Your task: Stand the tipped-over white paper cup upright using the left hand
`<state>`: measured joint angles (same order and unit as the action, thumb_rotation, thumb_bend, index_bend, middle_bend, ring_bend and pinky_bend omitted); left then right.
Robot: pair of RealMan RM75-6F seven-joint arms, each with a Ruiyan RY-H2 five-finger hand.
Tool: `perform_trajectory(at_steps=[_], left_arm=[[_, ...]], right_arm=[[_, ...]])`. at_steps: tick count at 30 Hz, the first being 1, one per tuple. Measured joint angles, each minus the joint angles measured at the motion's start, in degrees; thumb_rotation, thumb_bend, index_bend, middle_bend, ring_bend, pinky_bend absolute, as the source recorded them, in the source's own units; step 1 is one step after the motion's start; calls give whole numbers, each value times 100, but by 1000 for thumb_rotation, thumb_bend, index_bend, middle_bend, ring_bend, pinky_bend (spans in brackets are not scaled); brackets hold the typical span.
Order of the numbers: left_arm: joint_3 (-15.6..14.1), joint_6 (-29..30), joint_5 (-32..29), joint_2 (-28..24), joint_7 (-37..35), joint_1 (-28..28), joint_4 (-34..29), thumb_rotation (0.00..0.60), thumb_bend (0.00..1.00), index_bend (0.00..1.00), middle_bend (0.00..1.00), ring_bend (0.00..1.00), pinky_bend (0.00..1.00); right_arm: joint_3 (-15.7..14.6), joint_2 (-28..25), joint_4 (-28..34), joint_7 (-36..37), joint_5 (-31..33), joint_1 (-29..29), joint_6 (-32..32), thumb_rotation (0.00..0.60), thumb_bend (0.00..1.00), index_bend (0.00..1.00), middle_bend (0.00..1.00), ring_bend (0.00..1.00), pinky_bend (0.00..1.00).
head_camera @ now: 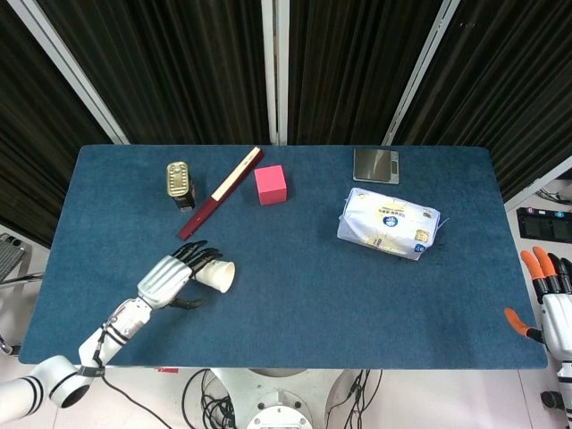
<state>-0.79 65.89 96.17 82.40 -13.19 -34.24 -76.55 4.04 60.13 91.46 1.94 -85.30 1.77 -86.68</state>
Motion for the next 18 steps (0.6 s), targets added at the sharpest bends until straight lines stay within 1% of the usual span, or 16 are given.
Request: perform_trajectory(at_steps=[2,3,5,6,8,9,13,15,18], left_arm=[[88,-288,-188,-168,663,-103,-387,600,177,111,87,0,107],[154,-497,-361,-268,1116,-178,-638,600,176,111,87,0,107],[255,-813,-692,-396,1791,-298,-981,600,173,111,88,0,107],[321,-1021,-965,-465,2225,-382,-1187,600,173,111,91,0,107],[415,-1298,-1431,-539,2813,-510,-1452,600,172,111,101,0,107],[473,-1457,-1757,-571,3147,-597,-1598,600,173,111,107,0,107],[620,-1837,-2726,-623,3924,-884,-1961,600,173,111,159,0,109],[656,-1965,-3118,-644,4211,-1031,-2109,600,173,117,180,0,109],[655,-2060,-3527,-677,4480,-1193,-2272,600,173,140,202,0,109]], right_arm=[[4,7,-6,2,6,8,16,600,176,0,0,0,0],[4,11,-8,2,10,15,31,600,176,0,0,0,0],[2,17,-14,-1,11,24,49,600,176,0,0,0,0],[-1,19,-20,0,10,26,53,600,176,0,0,0,0],[2,19,-28,13,13,27,53,600,176,0,0,0,0],[6,17,-34,24,20,27,53,600,176,0,0,0,0],[13,11,-68,70,46,25,65,600,176,0,0,0,0],[12,17,-98,97,56,28,82,600,176,0,0,0,0],[11,31,-131,114,68,36,111,600,176,0,0,0,0]])
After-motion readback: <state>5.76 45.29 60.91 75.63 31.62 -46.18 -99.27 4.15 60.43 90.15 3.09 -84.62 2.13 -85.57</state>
